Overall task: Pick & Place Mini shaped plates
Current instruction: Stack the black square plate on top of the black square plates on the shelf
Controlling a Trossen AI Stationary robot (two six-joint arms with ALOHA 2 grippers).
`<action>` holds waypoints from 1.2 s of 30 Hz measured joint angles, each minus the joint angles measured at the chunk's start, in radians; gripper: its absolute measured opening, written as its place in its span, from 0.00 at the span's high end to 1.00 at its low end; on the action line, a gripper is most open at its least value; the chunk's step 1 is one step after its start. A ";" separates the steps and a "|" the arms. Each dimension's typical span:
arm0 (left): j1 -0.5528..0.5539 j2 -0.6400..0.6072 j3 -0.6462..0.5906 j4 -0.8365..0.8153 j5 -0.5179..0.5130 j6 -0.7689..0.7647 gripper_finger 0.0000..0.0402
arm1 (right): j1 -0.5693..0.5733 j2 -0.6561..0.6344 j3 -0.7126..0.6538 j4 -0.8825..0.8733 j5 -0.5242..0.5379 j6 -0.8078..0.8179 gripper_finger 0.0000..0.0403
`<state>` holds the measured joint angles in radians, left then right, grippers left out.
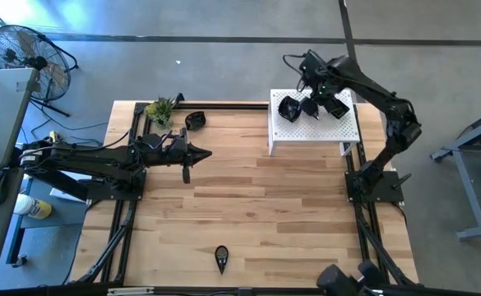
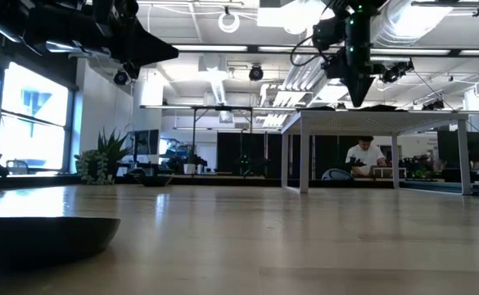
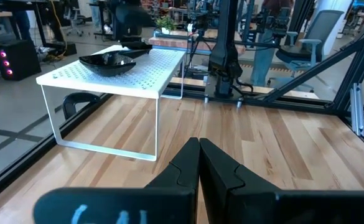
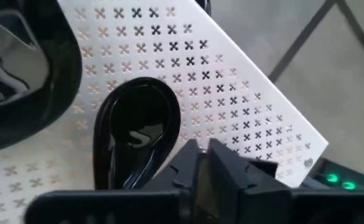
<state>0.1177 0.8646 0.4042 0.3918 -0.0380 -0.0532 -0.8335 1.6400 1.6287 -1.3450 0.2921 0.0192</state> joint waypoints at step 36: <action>0.000 0.000 0.000 -0.006 0.000 0.000 0.99 | -0.030 -0.090 -0.007 -0.136 0.038 -0.018 0.99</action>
<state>0.1177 0.8646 0.4042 0.3855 -0.0380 -0.0532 -0.8633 1.5497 1.6218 -1.4812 0.3301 0.0014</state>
